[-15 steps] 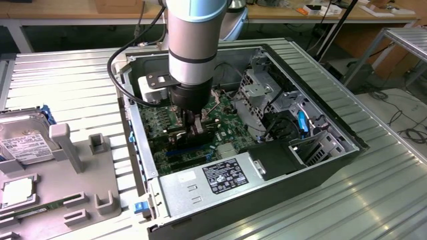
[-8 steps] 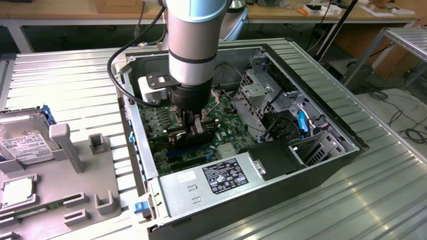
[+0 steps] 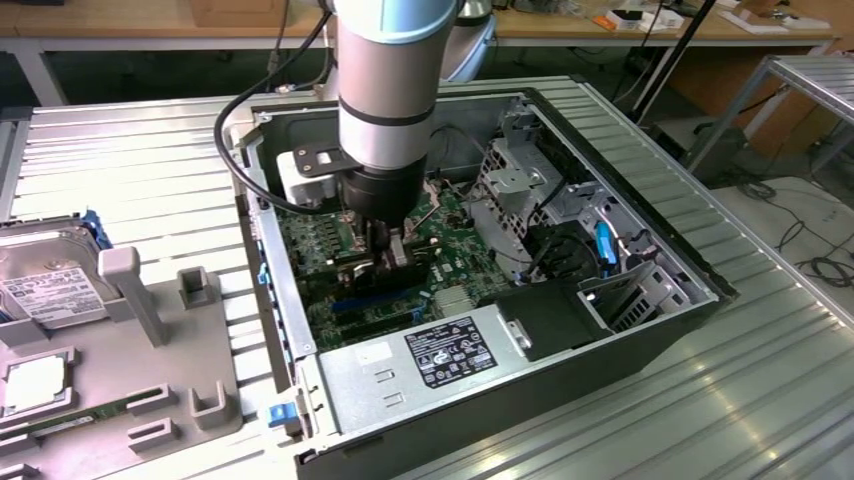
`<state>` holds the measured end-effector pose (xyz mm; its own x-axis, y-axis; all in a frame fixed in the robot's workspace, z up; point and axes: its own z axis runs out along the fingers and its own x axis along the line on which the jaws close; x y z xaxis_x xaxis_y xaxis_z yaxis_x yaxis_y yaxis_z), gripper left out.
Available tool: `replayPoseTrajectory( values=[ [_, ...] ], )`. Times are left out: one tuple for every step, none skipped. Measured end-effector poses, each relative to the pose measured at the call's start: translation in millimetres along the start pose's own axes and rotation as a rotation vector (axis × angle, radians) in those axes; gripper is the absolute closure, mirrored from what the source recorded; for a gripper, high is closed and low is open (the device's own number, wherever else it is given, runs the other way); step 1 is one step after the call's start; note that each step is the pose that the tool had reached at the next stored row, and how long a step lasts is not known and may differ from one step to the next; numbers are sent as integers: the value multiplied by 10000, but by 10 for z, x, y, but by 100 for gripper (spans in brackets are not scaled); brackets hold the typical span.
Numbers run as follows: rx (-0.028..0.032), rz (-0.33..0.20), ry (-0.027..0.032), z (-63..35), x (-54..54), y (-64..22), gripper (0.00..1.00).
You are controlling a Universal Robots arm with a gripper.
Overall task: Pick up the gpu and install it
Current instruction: 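Insert the gpu into the slot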
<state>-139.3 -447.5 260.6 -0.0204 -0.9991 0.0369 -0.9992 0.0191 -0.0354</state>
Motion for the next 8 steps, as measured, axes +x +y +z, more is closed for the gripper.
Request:
replayPoseTrajectory(
  values=[
    [-3,-1,3,-2,1,0,73],
    [-4,-1,4,-2,1,1,73],
    [-4,0,4,-2,1,1,73],
    [-4,1,4,0,1,2,73],
    [-3,-1,5,1,1,3,73],
    [-3,-2,5,1,0,5,73],
    [-2,-3,5,2,-1,7,73],
    [-2,-3,4,2,-2,10,73]
  ],
)
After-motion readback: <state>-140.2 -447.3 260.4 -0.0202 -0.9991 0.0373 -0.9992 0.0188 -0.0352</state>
